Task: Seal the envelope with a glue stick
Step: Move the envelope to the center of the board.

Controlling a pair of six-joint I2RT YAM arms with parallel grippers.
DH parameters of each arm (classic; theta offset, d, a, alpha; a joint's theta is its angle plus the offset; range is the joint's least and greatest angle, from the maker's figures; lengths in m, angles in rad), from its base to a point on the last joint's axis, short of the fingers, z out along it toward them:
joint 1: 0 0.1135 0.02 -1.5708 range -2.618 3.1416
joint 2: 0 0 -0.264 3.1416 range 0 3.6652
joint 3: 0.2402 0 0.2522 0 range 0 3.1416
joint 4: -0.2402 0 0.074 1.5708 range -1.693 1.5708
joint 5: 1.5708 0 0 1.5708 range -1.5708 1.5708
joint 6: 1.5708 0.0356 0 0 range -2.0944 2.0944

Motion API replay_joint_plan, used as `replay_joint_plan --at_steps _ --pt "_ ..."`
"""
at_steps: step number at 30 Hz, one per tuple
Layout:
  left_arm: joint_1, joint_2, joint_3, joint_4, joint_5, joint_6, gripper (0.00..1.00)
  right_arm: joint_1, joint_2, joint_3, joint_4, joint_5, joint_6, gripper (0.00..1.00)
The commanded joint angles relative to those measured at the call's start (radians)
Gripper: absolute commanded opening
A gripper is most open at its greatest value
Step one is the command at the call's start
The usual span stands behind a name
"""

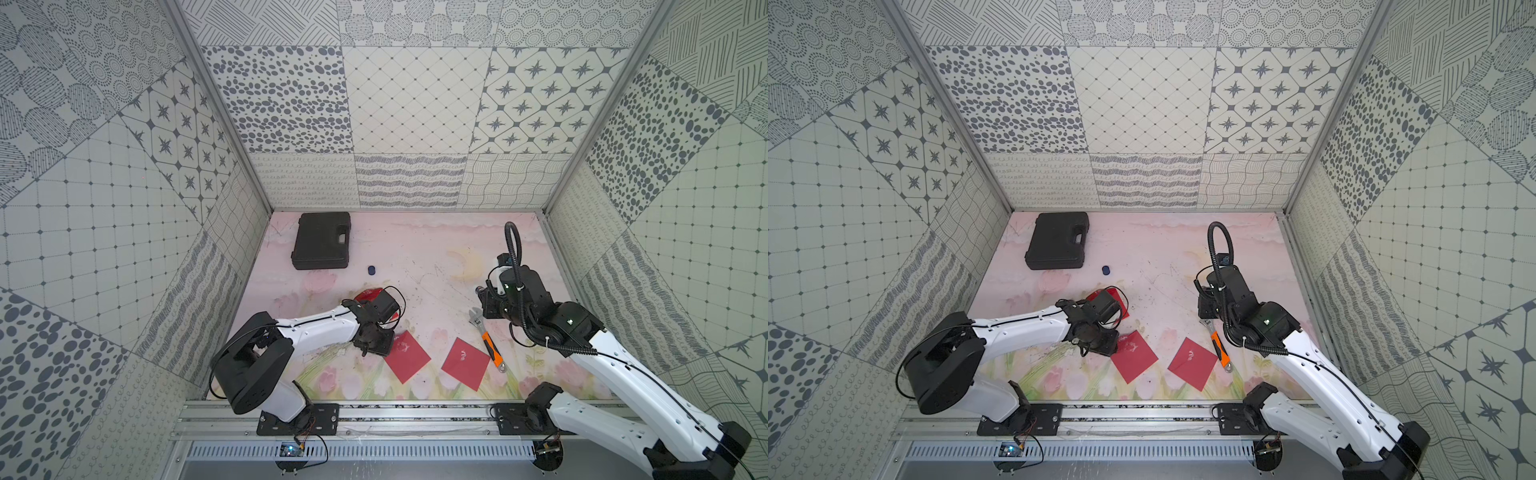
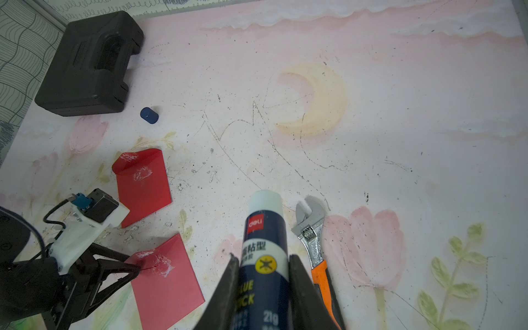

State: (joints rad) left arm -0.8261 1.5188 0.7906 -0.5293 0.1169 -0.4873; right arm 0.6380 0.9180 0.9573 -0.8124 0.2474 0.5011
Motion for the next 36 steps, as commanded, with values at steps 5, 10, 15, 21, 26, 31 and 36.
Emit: replay_joint_plan --at_steps 5,10,15,21,26,31,36 --pt "-0.02 0.03 0.034 -0.052 -0.08 0.106 0.33 -0.004 -0.005 0.037 0.024 0.006 -0.002 0.0" --pt "-0.022 0.011 0.002 0.008 -0.02 0.095 0.18 -0.004 -0.001 0.038 0.024 0.001 0.0 0.0" --pt "-0.022 -0.013 -0.042 0.075 0.027 0.032 0.08 -0.004 0.018 0.046 0.025 -0.026 0.007 0.0" --pt "-0.021 -0.05 -0.094 0.242 0.076 -0.094 0.03 -0.004 0.114 0.105 -0.012 -0.148 0.021 0.0" --pt "-0.021 -0.054 -0.143 0.409 0.166 -0.117 0.02 0.007 0.246 0.162 -0.063 -0.298 0.039 0.0" --pt "-0.021 -0.009 -0.142 0.495 0.199 -0.114 0.02 0.027 0.387 0.232 -0.113 -0.452 0.048 0.0" --pt "-0.021 0.082 -0.102 0.557 0.25 -0.104 0.02 0.104 0.531 0.327 -0.17 -0.47 0.046 0.0"
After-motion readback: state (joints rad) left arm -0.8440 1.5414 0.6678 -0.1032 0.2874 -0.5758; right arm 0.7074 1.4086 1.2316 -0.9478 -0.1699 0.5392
